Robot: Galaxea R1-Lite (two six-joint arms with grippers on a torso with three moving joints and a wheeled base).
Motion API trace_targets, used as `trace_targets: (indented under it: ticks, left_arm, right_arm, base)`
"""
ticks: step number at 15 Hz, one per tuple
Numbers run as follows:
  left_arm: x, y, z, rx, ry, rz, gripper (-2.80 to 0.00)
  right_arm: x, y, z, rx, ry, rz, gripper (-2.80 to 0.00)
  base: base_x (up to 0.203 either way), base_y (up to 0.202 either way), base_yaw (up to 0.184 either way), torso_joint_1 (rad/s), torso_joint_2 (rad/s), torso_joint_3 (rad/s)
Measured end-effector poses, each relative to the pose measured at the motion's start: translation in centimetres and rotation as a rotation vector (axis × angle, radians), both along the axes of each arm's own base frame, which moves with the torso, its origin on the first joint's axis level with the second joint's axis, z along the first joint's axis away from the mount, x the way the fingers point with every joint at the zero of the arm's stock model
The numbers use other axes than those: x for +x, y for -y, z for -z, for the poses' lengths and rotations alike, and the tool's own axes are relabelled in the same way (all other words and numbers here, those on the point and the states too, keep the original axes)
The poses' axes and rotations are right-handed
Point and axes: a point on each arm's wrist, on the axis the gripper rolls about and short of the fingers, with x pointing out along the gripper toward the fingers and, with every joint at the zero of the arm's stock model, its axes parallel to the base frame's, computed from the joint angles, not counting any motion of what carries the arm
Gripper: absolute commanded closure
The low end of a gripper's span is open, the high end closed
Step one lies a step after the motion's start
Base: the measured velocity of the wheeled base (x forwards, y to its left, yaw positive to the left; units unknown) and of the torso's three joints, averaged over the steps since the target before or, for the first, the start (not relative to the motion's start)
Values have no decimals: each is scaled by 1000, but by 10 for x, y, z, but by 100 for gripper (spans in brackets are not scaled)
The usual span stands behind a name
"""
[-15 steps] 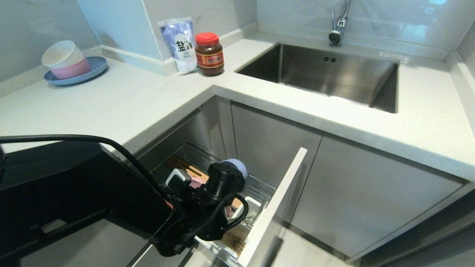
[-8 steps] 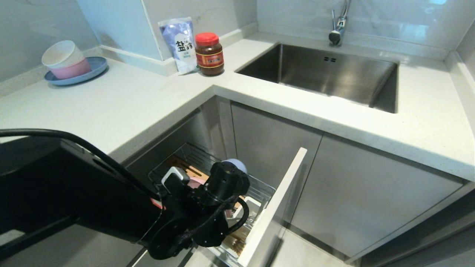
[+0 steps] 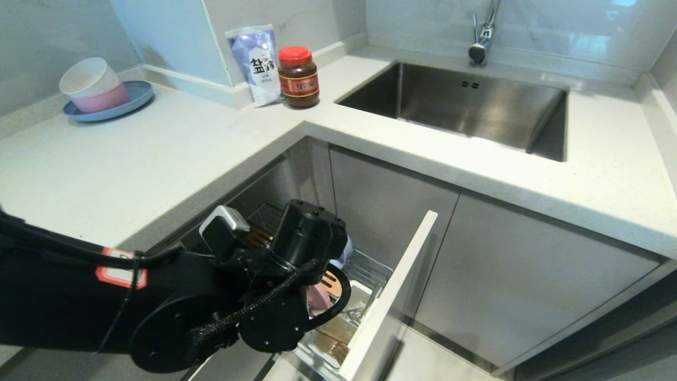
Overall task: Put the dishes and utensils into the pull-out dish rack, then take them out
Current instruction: Take the plate out of the cupboard
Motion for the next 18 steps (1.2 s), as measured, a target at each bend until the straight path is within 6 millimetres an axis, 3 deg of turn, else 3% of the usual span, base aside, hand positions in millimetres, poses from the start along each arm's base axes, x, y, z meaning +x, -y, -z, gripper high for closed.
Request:
trace_targets:
  ticks: [7,11,15,18]
  left_arm:
    - [-22,-29,-79,94,114,68,0]
    - [-31,-54,-107,103,157,101,0]
    - [-37,-95,-137,128,219,151,0]
    - [-54,-133,-155,188,292,256,0]
  right_arm:
    - [0,0,0,0,0,0,0]
    - [0,0,0,0,0,0,0]
    - [0,0,0,0,0,0,0]
    - [0,0,0,0,0,0,0]
  base:
    - [0,0,0,0,0,0]
    - [0,0,0,0,0,0]
    - [0,0,0,0,0,0]
    - [0,0,0,0,0,0]
